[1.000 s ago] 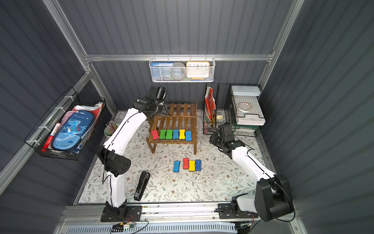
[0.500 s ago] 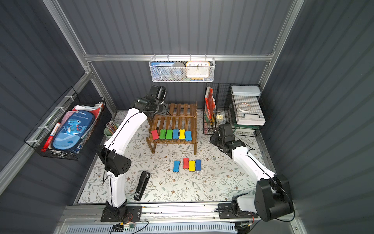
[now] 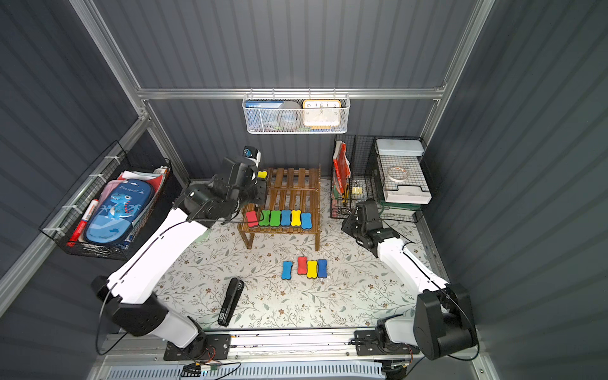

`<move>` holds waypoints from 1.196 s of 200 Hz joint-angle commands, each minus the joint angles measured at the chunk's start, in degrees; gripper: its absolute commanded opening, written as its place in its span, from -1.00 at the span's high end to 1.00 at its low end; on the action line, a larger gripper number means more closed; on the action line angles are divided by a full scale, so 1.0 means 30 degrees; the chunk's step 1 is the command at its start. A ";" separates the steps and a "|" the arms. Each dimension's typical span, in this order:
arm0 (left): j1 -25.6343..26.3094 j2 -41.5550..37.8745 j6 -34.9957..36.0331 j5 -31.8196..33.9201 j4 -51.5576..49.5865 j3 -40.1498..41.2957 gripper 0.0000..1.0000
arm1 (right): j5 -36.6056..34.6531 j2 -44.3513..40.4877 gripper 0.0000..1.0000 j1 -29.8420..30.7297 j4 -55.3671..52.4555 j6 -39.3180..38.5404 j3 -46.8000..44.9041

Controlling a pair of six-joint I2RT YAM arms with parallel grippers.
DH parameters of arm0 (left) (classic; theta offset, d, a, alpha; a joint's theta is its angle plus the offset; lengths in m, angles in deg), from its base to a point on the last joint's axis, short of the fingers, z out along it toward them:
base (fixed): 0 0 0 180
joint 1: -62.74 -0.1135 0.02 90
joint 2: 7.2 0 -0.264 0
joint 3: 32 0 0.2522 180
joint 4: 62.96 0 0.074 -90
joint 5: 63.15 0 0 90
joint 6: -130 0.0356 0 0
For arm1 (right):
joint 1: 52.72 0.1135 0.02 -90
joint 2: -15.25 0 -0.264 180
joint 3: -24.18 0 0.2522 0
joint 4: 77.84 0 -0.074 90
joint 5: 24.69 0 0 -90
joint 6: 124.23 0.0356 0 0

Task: Remove the whiteboard erasers from the shelf
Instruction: Pick up the whiteboard eraser from the shelf, then place the whiteboard eraser at the center of the board.

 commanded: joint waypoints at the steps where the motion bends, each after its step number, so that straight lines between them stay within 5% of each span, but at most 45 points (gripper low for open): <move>1: 0.0410 -0.1607 -0.2284 0.0932 0.0744 0.3150 0.23 | 0.0209 0.0302 0.21 -0.0111 0.0309 0.0033 -0.0105; 43: 0.2479 -0.4102 -0.5586 0.1091 0.1829 0.9656 0.27 | 0.0108 0.0291 0.21 -0.0113 0.0215 0.0033 -0.0133; 109: 0.3127 -0.3203 -0.9304 -0.3495 0.6081 1.7878 0.31 | -0.0194 0.0210 0.21 -0.0134 0.0062 0.0045 -0.0105; 164: 0.2995 0.0827 -0.8070 -0.4328 0.9142 1.8552 0.40 | -0.0351 0.0066 0.21 -0.0172 -0.0062 0.0016 -0.0104; 239: 0.2886 0.2662 -0.7945 -0.4144 0.9520 1.8087 0.38 | -0.0312 -0.0075 0.21 -0.0289 -0.0023 0.0078 -0.0209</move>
